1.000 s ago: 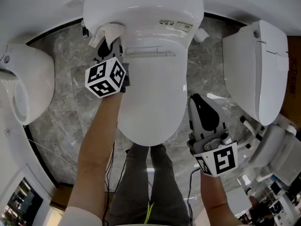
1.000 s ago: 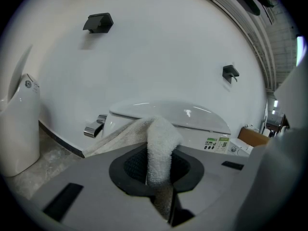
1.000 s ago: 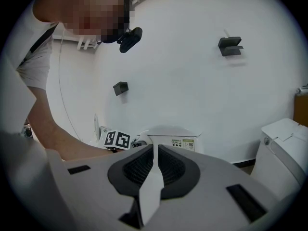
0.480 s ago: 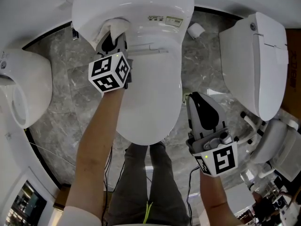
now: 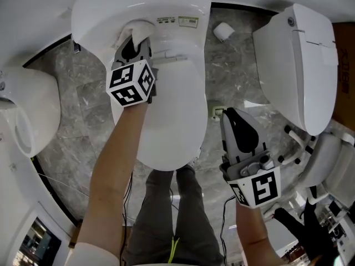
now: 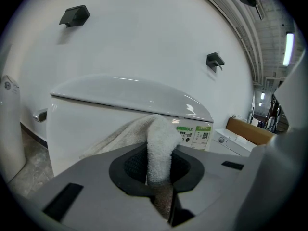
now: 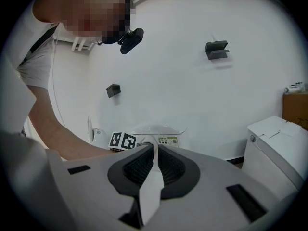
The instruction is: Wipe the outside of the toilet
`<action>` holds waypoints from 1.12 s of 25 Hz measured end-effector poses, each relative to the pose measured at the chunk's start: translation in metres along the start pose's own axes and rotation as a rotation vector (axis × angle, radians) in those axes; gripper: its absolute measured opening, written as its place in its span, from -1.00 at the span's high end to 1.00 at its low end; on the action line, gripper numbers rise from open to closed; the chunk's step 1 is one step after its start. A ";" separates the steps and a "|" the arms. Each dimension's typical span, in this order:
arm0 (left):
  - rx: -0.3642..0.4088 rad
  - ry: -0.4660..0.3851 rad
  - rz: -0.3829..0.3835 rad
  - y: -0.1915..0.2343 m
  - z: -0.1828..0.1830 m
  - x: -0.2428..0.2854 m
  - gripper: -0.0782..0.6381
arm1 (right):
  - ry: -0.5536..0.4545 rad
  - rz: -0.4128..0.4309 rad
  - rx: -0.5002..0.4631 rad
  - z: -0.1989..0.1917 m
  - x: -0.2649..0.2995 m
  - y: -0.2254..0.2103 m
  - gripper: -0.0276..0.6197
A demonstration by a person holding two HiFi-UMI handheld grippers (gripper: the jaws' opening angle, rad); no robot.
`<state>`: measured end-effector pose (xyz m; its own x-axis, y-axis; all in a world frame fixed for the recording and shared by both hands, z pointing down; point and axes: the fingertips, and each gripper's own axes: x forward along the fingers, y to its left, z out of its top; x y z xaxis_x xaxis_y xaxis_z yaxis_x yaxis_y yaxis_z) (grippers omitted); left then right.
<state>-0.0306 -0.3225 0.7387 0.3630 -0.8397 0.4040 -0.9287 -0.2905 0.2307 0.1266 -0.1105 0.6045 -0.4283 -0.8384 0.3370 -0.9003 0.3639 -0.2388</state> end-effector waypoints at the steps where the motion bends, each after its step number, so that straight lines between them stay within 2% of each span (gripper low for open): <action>1: 0.007 0.003 -0.007 -0.006 -0.001 0.002 0.62 | -0.001 -0.005 0.002 -0.001 -0.003 -0.003 0.75; 12: 0.065 0.028 -0.097 -0.077 -0.010 0.024 0.61 | -0.014 -0.043 0.020 -0.008 -0.035 -0.029 0.75; 28: 0.118 0.062 -0.191 -0.151 -0.029 0.038 0.61 | -0.025 -0.109 0.034 -0.016 -0.076 -0.056 0.75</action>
<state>0.1260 -0.2973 0.7447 0.5333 -0.7356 0.4176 -0.8440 -0.4958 0.2044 0.2083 -0.0609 0.6069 -0.3255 -0.8825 0.3395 -0.9381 0.2563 -0.2331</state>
